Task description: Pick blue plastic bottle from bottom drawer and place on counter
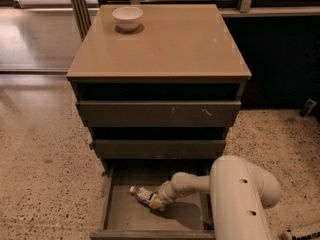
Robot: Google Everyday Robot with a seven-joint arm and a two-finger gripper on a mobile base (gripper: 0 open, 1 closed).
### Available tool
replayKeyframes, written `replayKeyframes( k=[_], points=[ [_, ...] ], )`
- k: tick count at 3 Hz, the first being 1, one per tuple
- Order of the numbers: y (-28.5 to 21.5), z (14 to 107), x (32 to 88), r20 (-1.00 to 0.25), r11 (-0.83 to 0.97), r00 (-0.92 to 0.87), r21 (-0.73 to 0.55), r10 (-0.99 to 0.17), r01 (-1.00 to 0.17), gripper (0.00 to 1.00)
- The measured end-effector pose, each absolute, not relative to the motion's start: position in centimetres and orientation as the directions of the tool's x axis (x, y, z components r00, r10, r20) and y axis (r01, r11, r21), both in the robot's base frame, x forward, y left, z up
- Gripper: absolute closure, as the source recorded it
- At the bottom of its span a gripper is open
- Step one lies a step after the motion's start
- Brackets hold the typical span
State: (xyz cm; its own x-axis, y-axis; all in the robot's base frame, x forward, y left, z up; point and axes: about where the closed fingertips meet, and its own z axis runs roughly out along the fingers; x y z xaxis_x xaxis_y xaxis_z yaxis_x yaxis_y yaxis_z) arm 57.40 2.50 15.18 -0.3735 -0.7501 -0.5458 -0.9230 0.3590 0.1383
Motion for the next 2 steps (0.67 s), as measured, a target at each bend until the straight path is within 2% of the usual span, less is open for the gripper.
replayKeyframes(
  k=[2],
  points=[
    [2.0, 23.2, 59.1, -0.696, 0.280, -0.317, 0.170, -0.645, -0.945, 1.00]
  ],
)
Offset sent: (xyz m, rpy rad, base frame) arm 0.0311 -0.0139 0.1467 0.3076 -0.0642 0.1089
